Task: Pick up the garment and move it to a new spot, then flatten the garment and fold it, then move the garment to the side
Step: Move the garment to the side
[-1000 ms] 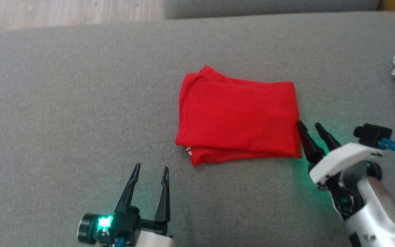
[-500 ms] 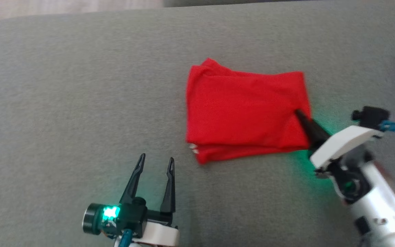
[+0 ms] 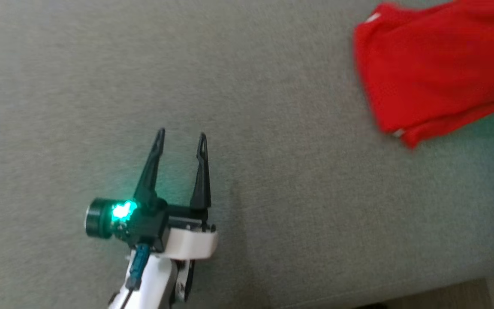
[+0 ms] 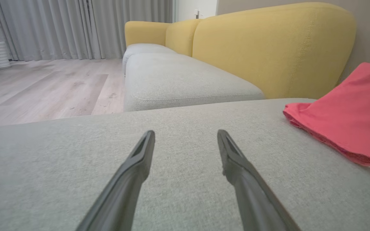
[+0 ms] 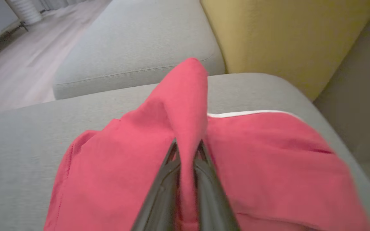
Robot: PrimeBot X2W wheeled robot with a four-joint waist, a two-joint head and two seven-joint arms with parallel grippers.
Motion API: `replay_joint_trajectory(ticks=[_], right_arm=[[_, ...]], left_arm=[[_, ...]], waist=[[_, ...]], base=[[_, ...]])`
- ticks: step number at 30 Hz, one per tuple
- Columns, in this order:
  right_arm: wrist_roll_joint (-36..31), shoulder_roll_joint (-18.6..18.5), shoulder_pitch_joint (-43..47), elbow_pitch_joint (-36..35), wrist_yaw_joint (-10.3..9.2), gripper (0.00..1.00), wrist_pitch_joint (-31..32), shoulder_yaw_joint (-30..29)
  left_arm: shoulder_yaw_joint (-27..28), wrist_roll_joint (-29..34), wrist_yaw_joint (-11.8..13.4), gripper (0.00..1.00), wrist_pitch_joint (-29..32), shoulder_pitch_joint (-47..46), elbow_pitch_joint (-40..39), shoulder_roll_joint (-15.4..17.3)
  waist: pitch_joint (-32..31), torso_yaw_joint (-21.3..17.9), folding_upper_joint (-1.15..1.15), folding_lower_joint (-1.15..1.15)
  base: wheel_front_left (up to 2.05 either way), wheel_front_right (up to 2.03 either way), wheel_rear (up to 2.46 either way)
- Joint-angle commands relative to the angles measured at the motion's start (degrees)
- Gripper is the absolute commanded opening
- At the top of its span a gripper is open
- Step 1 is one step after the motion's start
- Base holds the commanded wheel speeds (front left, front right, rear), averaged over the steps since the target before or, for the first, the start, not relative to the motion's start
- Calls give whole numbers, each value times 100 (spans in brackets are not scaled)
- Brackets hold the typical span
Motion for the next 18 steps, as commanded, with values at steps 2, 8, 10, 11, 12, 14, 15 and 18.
replay_joint_trajectory(ticks=[2, 8, 10, 11, 12, 14, 15, 18], right_arm=[[-69, -651, -211, -114, -5, 0, -54, -167], [-372, -1154, -469, 115, -5, 100, -362, -462], [-588, -1116, -547, 240, -5, 100, -533, -571], [-627, -1033, -555, 279, -5, 100, -562, -612], [-672, -943, -538, 295, -5, 100, -583, -630], [-861, -751, -465, 299, -5, 100, -679, -655], [-971, -607, -403, 274, -5, 100, -732, -648], [-1143, -35, -92, 75, -5, 100, -798, -558]], left_arm=[[174, 68, -19, 100, -38, -254, -242, -30], [122, 47, -147, 100, -38, -435, -263, -30], [118, 24, -172, 100, -38, -479, -239, -30], [117, 1, -178, 100, -38, -492, -222, -30], [120, -27, -173, 100, -38, -500, -212, -30], [113, -73, -164, 100, -38, -491, -190, -30], [114, -92, -154, 100, -38, -472, -185, -30], [110, -159, -153, 100, -38, -368, -172, -30]], waist=[[432, -321, 0, -1], [602, -375, 0, -1], [597, -359, 0, -1], [572, -343, 0, -1], [530, -321, 0, -1], [411, -263, 0, -1], [326, -232, 0, -1], [-3, -121, 0, -1]], base=[[0, 0, 0], [0, 0, 0], [0, 0, 0], [0, 0, 0], [0, 0, 0], [0, 0, 0], [0, 0, 0], [0, 0, 0]])
